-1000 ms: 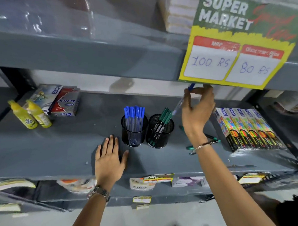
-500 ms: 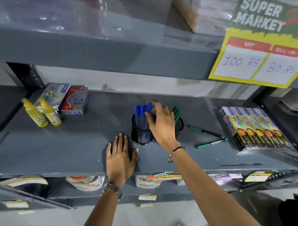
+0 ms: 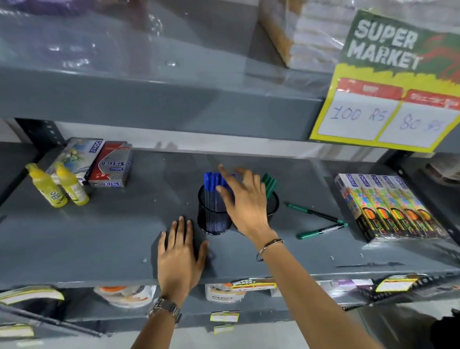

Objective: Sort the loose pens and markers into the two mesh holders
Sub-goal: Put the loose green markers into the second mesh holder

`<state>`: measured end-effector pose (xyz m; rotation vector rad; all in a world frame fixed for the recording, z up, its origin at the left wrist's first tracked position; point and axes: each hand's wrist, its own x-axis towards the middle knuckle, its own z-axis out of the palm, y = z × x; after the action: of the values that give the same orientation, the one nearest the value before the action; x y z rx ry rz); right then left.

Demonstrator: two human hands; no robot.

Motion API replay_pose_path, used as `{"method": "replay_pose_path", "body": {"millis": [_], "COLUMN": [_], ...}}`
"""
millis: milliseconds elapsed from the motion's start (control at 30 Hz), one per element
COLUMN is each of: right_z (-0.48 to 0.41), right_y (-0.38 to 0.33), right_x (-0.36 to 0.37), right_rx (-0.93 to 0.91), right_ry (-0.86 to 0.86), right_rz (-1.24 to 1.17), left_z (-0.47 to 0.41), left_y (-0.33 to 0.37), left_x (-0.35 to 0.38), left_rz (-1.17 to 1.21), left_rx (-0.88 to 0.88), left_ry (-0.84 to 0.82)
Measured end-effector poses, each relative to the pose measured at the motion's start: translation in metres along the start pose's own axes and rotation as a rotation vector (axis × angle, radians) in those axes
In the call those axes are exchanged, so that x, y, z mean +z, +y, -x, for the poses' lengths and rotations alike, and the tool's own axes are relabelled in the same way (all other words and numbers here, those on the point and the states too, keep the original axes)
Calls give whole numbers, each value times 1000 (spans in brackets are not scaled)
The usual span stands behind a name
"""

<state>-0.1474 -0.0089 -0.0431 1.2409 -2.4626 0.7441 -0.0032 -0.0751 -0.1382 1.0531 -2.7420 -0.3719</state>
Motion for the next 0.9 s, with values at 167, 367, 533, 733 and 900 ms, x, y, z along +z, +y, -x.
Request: {"method": "replay_pose_path", "body": {"millis": [167, 367, 533, 733, 900], "right_z": [10, 57, 45, 35, 34], "right_y": [79, 189, 195, 188, 190], "right_x": [-36, -56, -42, -14, -12], "right_rx": [175, 745, 492, 418, 407], "right_ry": [204, -43, -251, -365, -209], "right_rz": [-2, 207, 215, 326, 241], "left_z": [-1, -1, -1, -1, -2], "left_y": [5, 7, 8, 8, 6], "left_x": [2, 4, 4, 4, 6], "left_rz": [-24, -31, -45, -62, -72], "left_rx": [3, -9, -11, -14, -17], "left_ry": [-4, -1, -4, -5, 3]}}
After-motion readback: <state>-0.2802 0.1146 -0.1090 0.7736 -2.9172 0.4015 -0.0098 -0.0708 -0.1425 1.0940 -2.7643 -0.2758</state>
